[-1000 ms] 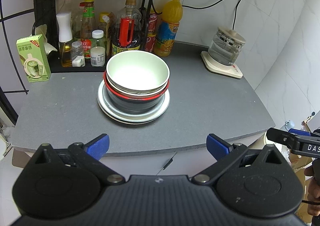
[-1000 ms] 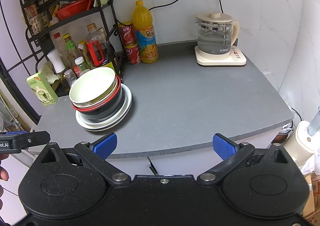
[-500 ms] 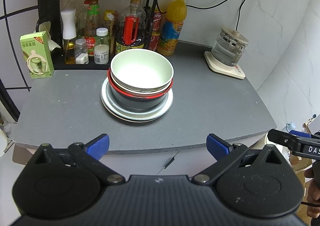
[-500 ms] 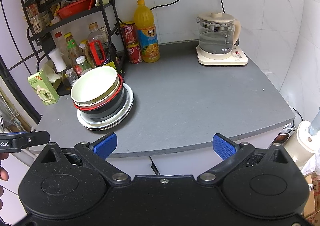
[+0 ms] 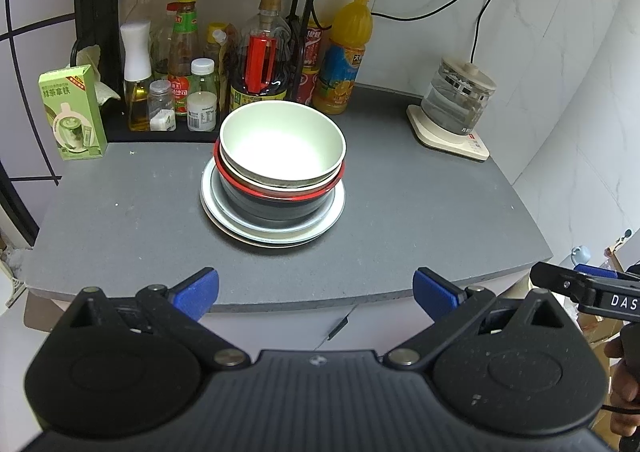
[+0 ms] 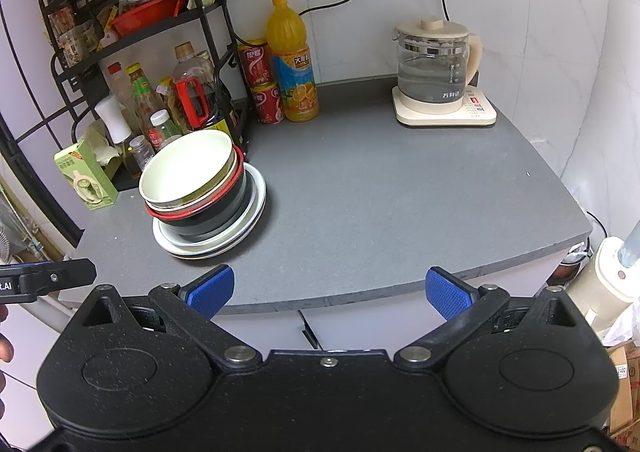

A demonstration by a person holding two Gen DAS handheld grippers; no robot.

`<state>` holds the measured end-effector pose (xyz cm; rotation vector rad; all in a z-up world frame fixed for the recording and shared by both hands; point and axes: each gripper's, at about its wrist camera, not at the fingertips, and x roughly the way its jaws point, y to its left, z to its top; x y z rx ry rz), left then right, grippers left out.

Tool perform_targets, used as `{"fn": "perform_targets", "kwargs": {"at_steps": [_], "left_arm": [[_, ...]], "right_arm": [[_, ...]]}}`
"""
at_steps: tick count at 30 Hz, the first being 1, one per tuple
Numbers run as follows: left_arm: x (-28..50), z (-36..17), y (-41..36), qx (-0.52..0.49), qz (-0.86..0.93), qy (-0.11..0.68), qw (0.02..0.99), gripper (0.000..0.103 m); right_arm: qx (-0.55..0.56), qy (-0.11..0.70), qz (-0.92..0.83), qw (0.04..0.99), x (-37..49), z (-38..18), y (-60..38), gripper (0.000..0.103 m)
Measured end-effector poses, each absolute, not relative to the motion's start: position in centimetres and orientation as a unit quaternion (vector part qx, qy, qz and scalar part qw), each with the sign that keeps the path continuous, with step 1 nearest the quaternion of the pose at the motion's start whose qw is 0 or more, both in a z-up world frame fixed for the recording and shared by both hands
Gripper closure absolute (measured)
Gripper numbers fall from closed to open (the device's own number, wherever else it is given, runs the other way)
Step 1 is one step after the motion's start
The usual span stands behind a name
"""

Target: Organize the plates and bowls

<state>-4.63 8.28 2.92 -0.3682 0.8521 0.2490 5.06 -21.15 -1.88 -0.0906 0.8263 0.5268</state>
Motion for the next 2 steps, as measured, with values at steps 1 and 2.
{"fn": "perform_targets", "kwargs": {"at_steps": [1,2], "left_arm": [[-4.57,2.92,8.25,-0.177,0.120,0.411,0.886,0.001],[-4.45,2.88,8.24,-0.176,0.119,0.412,0.886,0.001]], "right_arm": [[-0.043,0.397,0.253,0.881,5.09,-1.94,-21.17,0.000],[-0.042,0.398,0.253,0.881,5.16,-2.03,-21.21,0.000]]}}
